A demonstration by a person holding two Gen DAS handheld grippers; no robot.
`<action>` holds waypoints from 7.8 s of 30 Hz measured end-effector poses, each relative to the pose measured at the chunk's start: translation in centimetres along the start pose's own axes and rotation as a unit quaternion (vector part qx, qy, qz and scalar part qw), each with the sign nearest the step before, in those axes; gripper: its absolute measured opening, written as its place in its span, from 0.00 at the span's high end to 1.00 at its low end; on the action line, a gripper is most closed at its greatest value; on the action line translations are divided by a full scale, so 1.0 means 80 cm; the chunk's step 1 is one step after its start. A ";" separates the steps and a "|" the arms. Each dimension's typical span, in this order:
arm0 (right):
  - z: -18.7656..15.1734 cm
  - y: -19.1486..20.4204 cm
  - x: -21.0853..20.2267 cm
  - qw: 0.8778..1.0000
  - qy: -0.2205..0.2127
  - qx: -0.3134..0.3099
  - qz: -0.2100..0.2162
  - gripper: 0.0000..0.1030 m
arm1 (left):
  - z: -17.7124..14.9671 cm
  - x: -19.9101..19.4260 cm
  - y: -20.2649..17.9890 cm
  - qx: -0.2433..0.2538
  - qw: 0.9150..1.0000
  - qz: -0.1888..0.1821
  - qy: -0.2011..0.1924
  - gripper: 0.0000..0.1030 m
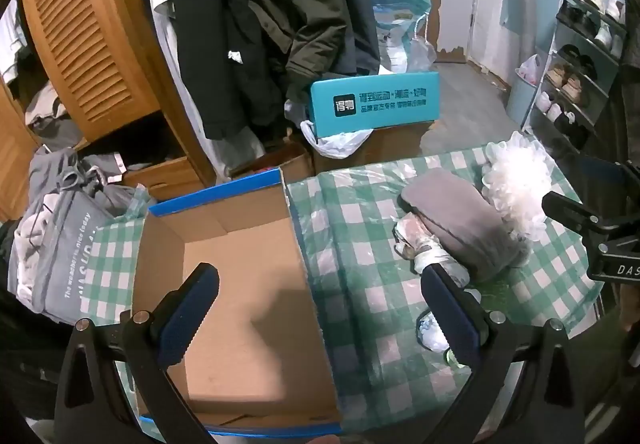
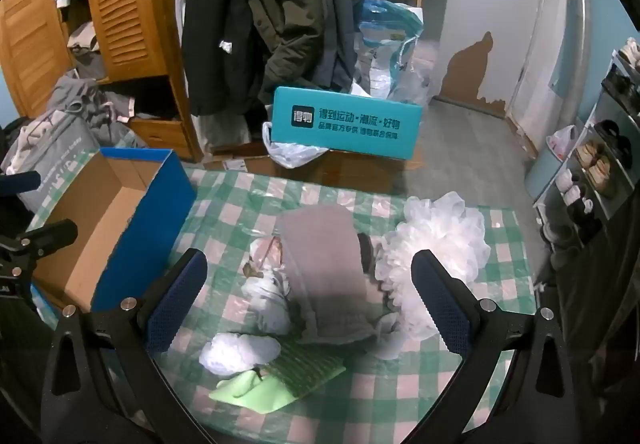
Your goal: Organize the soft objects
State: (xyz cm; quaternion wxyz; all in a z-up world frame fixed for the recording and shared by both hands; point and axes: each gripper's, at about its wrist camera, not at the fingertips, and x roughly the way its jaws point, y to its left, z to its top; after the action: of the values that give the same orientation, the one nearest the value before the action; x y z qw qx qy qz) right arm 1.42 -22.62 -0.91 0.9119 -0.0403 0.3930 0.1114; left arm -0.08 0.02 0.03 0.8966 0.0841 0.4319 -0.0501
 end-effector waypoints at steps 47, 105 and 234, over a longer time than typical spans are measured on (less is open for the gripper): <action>0.000 -0.003 -0.006 1.000 0.000 0.001 -0.002 0.02 | 0.006 -0.006 -0.008 -0.005 1.000 -0.018 -0.002 0.01; -0.017 -0.037 0.001 0.999 0.027 0.006 -0.021 0.02 | -0.009 0.044 -0.058 0.026 0.997 -0.040 0.054 0.01; -0.048 -0.077 0.033 0.993 0.111 0.030 0.001 0.77 | -0.001 0.073 -0.076 0.054 0.995 -0.044 0.072 0.48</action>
State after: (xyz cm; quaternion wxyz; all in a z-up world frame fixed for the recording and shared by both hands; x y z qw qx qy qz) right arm 1.92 -28.78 -5.54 0.8632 -0.0247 0.4952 0.0958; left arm 2.53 -6.00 -5.24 0.8543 0.1165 0.4953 -0.1061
